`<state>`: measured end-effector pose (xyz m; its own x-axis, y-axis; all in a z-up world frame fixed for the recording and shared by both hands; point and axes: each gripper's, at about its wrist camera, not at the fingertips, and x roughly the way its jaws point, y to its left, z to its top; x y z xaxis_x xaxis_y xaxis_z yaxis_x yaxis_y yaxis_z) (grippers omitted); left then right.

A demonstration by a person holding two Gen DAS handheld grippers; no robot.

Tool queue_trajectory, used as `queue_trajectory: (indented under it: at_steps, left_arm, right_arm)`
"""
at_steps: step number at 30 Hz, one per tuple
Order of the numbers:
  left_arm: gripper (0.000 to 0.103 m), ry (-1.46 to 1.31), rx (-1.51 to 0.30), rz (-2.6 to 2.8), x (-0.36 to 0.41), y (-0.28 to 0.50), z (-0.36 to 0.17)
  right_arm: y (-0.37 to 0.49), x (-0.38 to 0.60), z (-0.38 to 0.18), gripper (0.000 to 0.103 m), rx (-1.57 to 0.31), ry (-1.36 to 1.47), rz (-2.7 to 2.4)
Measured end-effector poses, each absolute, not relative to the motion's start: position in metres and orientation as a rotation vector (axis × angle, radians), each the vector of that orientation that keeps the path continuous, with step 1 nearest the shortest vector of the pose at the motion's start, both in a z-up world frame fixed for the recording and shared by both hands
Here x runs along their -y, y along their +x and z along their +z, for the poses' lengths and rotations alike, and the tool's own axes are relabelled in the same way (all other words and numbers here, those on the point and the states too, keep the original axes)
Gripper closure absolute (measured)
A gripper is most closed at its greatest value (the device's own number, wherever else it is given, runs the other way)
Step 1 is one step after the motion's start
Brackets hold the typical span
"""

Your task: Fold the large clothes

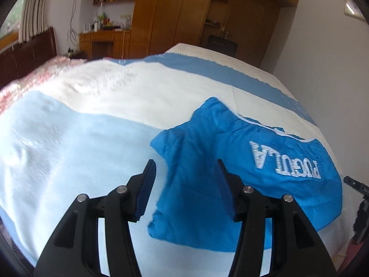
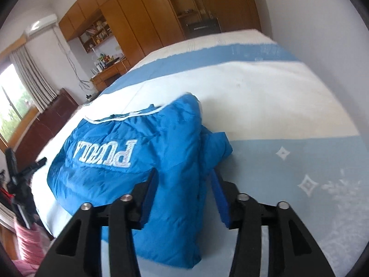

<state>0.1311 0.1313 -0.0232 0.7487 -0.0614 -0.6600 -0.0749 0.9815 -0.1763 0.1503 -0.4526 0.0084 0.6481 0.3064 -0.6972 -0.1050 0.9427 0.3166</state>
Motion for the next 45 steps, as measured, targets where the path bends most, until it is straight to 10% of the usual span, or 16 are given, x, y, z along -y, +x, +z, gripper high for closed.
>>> queue_trajectory:
  at_steps: [11,45]
  left_arm:
    - [0.047,-0.039,-0.722,-0.107,-0.040,0.123,-0.032]
    - [0.046,0.019,-0.760,-0.025,-0.024,0.146,-0.092]
  right_arm:
    - [0.130,0.390,0.000,0.086,-0.737,0.147,0.228]
    - [0.138,0.372,-0.063,0.090,-0.789,0.140,0.183]
